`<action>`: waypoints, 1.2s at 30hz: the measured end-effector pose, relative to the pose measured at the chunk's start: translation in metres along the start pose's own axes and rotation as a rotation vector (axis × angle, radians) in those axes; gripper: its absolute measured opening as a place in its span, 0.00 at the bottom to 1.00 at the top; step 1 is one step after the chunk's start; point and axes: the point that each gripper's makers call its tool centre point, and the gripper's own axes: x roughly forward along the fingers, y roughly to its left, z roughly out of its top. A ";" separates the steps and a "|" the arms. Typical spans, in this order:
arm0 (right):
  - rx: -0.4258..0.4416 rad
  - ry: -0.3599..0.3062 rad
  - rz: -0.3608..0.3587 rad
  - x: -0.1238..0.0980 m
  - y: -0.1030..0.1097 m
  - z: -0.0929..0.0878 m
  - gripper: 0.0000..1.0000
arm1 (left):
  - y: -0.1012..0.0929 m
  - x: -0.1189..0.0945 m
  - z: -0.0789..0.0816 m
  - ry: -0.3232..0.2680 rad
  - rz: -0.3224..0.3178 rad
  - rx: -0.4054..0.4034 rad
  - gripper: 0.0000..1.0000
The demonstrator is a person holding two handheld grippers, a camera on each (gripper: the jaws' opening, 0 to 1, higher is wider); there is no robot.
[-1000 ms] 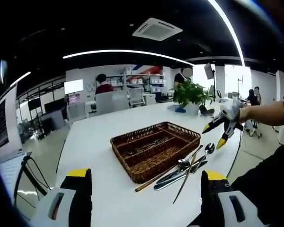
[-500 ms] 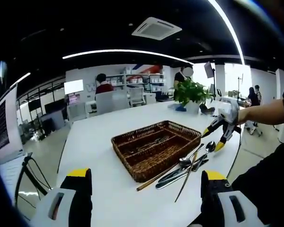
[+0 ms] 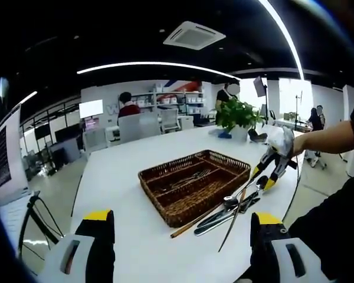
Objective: Arrange the knives, forks, and spoons in their matching storage slots by inserting each utensil handle-first until every utensil is classified and aligned in the correct compartment
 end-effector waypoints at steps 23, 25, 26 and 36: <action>-0.044 0.056 0.072 0.011 0.005 -0.005 0.08 | -0.001 0.000 -0.001 -0.005 0.002 -0.009 1.00; -0.036 0.055 0.078 0.012 0.004 -0.006 0.08 | 0.000 0.000 -0.001 -0.004 0.002 -0.008 1.00; -0.032 0.053 0.080 0.011 0.004 -0.006 0.07 | 0.000 -0.001 -0.002 -0.002 0.003 -0.007 1.00; -0.033 0.046 0.106 0.012 0.009 -0.006 0.03 | 0.002 -0.001 -0.003 -0.002 0.006 -0.011 1.00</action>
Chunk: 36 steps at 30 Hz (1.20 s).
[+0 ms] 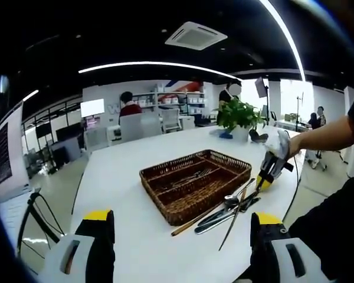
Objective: Arrange the knives, forks, and spoons in their matching storage slots by inserting each utensil handle-first until every utensil is classified and aligned in the correct compartment
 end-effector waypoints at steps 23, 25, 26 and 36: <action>-0.126 0.033 0.007 -0.004 0.011 0.000 0.00 | -0.005 0.002 0.001 0.002 -0.007 0.010 1.00; -0.128 0.030 0.008 -0.006 0.012 0.001 0.00 | -0.006 0.003 0.002 0.001 -0.010 0.012 1.00; -0.126 0.028 0.009 -0.007 0.012 0.002 0.00 | -0.007 0.003 0.002 0.000 -0.011 0.013 1.00; -0.081 0.038 0.005 -0.012 0.014 0.010 0.00 | -0.007 0.001 0.001 0.005 -0.010 0.016 1.00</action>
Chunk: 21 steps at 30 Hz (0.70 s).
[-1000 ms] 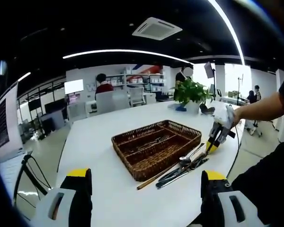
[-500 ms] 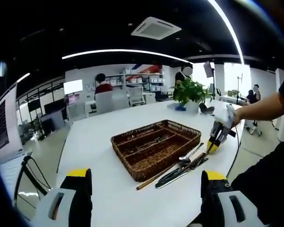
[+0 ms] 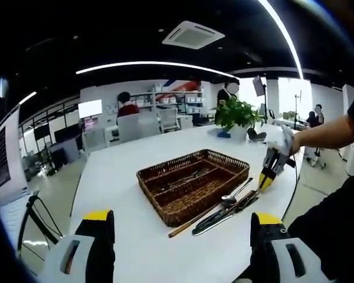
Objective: Arrange the knives, forks, and spoons in their matching storage slots by inserting each utensil handle-first until every utensil is classified and aligned in the correct compartment
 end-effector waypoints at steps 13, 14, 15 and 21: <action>-0.008 -0.006 -0.037 -0.017 -0.008 0.018 0.00 | 0.002 -0.001 0.003 -0.008 0.004 -0.002 1.00; -0.009 -0.008 -0.042 -0.020 -0.009 0.021 0.00 | 0.002 -0.001 0.003 -0.008 0.005 -0.002 1.00; -0.010 -0.008 -0.043 -0.020 -0.010 0.021 0.00 | 0.002 -0.001 0.004 -0.009 0.005 -0.001 1.00; -0.042 0.002 -0.075 -0.034 -0.019 0.030 0.00 | 0.003 -0.003 0.004 -0.009 0.006 0.002 1.00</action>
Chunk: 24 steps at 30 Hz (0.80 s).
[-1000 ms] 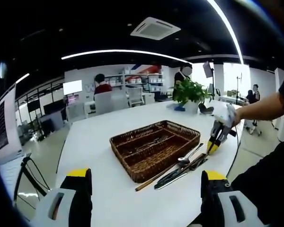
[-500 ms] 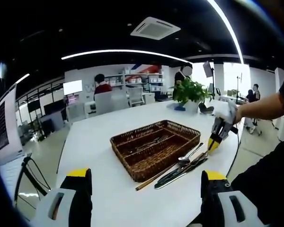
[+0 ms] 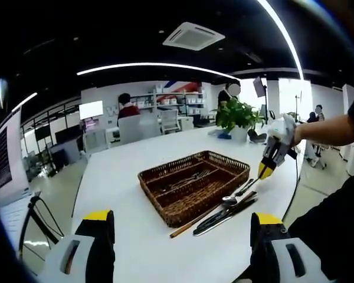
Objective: Arrange the knives, forks, and spoons in their matching storage slots by inserting each utensil handle-first until every utensil is classified and aligned in the correct compartment
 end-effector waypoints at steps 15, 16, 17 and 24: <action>-0.037 -0.003 -0.042 -0.030 -0.021 0.030 0.00 | 0.000 -0.004 0.003 0.002 -0.005 0.012 1.00; -0.044 -0.003 -0.047 -0.032 -0.022 0.032 0.00 | 0.000 -0.004 0.002 0.006 -0.005 0.012 1.00; -0.046 -0.003 -0.049 -0.033 -0.022 0.033 0.00 | 0.000 -0.004 0.001 0.008 -0.006 0.012 1.00; -0.063 -0.002 -0.058 -0.041 -0.026 0.040 0.00 | 0.000 -0.002 0.002 0.014 -0.012 0.008 1.00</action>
